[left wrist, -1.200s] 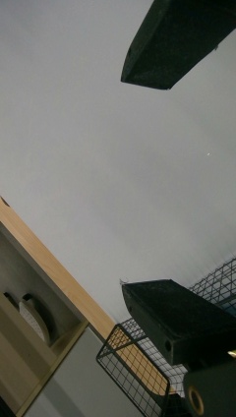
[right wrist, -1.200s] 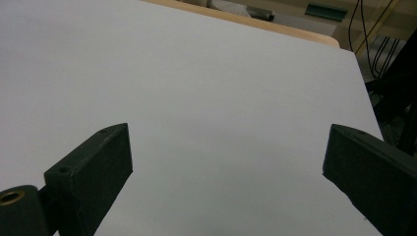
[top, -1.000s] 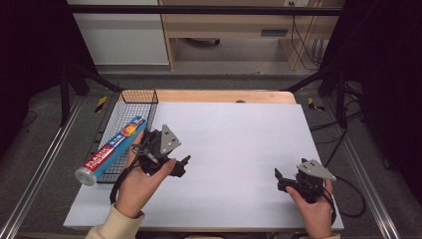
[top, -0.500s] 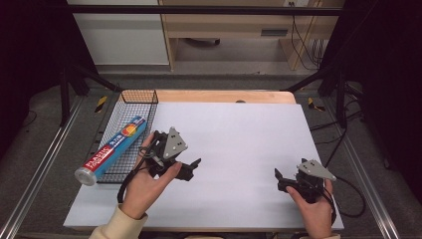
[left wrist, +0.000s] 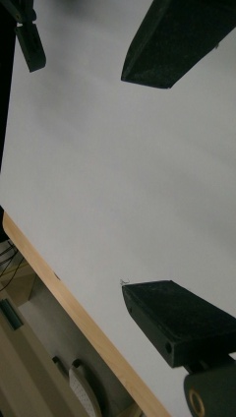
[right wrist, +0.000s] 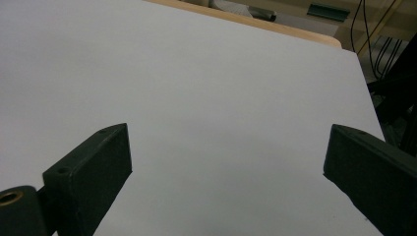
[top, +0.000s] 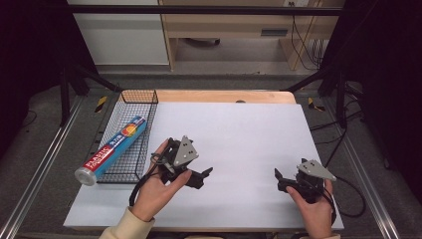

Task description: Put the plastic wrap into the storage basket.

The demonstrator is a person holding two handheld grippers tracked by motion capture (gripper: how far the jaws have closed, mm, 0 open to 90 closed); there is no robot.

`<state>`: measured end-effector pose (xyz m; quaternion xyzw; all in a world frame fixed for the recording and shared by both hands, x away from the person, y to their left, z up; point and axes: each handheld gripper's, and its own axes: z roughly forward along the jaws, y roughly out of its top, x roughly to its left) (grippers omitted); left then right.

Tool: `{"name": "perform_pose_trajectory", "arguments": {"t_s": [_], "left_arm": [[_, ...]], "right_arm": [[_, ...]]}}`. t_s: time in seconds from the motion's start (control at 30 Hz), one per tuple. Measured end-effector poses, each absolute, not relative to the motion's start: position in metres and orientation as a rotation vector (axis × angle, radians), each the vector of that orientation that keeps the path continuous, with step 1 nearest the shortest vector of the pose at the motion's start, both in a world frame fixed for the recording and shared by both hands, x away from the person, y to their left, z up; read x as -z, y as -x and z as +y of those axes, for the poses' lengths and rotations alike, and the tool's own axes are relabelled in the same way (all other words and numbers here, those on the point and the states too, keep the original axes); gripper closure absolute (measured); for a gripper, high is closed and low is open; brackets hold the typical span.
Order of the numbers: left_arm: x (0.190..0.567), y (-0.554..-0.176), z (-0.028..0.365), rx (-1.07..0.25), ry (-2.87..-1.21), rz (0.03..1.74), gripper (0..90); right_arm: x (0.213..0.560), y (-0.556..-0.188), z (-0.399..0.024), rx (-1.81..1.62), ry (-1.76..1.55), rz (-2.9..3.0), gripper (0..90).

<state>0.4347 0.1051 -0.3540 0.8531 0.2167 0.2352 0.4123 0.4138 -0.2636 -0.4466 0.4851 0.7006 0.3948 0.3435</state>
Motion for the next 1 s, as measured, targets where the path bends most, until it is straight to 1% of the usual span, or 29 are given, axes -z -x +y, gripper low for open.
{"name": "perform_pose_trajectory", "arguments": {"t_s": [0.63, 1.0], "left_arm": [[0.398, -0.447, 0.097, -0.49, -2.171, 0.524, 4.2], [0.414, -0.449, 0.097, -0.455, -2.171, 0.517, 4.2]], "right_arm": [[0.447, -0.414, -0.263, -1.025, -1.256, 1.825, 4.6], [0.447, -0.414, -0.263, -1.023, -1.257, 1.829, 4.6]]}}
